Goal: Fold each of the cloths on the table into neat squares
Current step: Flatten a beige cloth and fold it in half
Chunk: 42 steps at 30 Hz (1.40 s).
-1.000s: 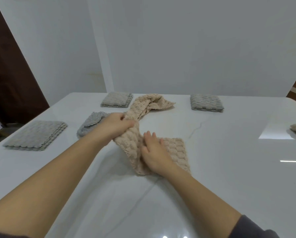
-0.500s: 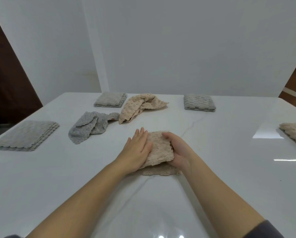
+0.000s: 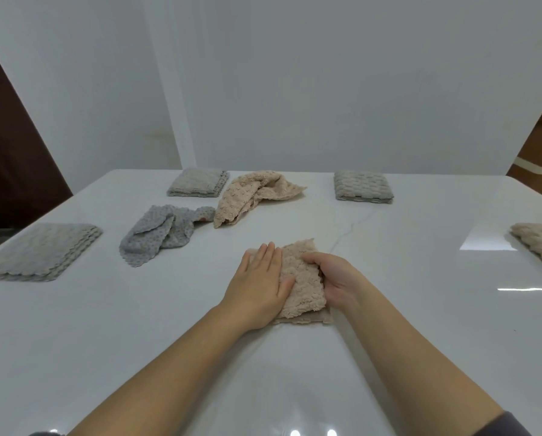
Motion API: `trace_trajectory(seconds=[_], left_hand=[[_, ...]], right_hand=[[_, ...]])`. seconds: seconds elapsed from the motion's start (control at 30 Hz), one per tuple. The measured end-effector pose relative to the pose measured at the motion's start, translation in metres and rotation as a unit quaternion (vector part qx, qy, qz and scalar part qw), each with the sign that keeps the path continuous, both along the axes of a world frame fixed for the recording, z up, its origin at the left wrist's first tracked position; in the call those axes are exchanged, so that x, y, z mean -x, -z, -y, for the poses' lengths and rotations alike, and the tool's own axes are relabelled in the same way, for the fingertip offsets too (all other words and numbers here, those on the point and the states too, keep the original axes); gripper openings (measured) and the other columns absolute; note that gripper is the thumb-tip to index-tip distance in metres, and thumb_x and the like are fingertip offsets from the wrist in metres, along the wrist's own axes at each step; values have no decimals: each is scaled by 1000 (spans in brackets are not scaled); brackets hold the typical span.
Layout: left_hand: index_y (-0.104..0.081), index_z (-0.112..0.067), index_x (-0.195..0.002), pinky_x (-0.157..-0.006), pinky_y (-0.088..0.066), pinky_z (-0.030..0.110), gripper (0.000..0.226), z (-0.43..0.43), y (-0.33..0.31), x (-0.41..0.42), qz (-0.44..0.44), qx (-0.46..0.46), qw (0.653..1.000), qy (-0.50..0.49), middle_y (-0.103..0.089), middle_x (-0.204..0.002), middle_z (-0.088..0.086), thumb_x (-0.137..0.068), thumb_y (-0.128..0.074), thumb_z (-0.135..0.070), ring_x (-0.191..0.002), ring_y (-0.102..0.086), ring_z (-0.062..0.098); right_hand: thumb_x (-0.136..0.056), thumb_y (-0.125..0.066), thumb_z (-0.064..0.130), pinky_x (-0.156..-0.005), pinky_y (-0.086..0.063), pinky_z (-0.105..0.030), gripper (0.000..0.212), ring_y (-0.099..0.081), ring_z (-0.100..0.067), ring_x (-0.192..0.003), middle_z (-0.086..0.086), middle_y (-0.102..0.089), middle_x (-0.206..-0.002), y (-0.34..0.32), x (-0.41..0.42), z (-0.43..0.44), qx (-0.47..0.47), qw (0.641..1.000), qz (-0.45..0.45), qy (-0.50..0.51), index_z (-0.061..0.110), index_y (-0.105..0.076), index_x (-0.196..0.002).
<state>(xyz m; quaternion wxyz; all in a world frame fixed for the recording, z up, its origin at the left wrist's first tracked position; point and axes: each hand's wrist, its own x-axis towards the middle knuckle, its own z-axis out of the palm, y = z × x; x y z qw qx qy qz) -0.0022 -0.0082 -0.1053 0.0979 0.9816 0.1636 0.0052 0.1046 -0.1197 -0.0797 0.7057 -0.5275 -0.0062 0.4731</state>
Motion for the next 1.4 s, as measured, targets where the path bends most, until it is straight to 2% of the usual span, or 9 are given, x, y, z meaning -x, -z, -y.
trace_trajectory(seconds=[0.23, 0.6, 0.73, 0.8, 0.93, 1.1, 1.17, 1.27, 1.4], left_hand=[[5, -10, -155, -121, 9, 41, 68, 4, 3, -4, -31, -35, 999, -6, 10, -163, 6, -102, -12, -49, -149, 15, 15], [-4, -19, -156, -120, 11, 45, 64, -30, -18, -1, 31, 83, 996, -1, 1, -163, -7, -102, -21, -50, -148, 10, 4], [4, -18, -156, -119, 14, 48, 68, -22, -6, 0, -25, 38, 999, 20, 12, -163, -7, -101, -15, -54, -146, 18, 6], [5, -18, -155, -119, 13, 50, 68, -20, -1, 0, -29, 19, 999, 16, 12, -163, -6, -101, -12, -54, -147, 19, 7], [-1, -15, -156, -118, 8, 54, 67, -18, 1, 1, -23, 10, 1000, -1, 1, -164, -4, -101, -13, -52, -149, 10, 10], [-11, -16, -155, -118, 1, 57, 66, -13, -12, 13, -27, 25, 997, -65, -15, -162, -5, -101, -19, -54, -149, -8, 13], [-23, -20, -152, -117, -12, 54, 60, -12, -20, 27, -32, 43, 995, -82, -28, -156, -6, -100, -26, -51, -145, -22, 15], [-52, -26, -127, -102, -39, 39, 34, -17, -30, 53, 9, 118, 990, -83, -59, -125, -9, -97, -44, -41, -120, -52, 17], [-64, -21, -120, -78, -52, 25, 28, -27, -38, 71, 81, 311, 936, -146, -69, -106, -9, -92, -60, -22, -82, -69, 8]], right_hand=[[-89, -43, -16, -61, -57, -30, 31, -69, -25, -74, -20, -70, -91, 5, -13, 1, 35, 987, 152, 36, -4, -68, -102], [-87, -40, -18, -57, -57, -31, 33, -65, -28, -70, -22, -66, -89, 8, -21, 7, 59, 987, 141, 53, -6, -66, -103], [-84, -46, -12, -82, -56, -48, 29, -64, -29, -80, -31, -68, -101, 12, -14, 9, 99, 968, 226, 38, -3, -68, -100], [-86, -49, -3, -90, -50, -40, 40, -61, -24, -93, -20, -67, -114, 10, -13, 9, 180, 915, 360, 22, 3, -61, -124], [-94, -47, 21, -109, -31, -41, 62, -34, -28, -136, -8, -32, -153, -8, 1, 4, 319, 705, 634, -12, 14, -26, -152], [-102, -26, 30, -118, 1, -56, 60, 8, -29, -150, -3, 4, -164, 2, 22, -4, 406, 583, 657, -253, 21, -3, -156], [-104, -26, 30, -116, 3, -61, 55, 9, -32, -150, -4, 5, -164, 6, 17, 0, 422, 565, 659, -261, 30, -6, -155], [-99, -41, 18, -115, 1, -61, 59, 3, -28, -151, -3, -4, -164, -1, 9, 2, 400, 542, 713, -194, 36, -22, -151], [-105, -26, 32, -119, 2, -54, 48, 0, -20, -151, 1, -9, -164, 5, 16, -5, 350, 572, 725, -158, 24, -23, -153]])
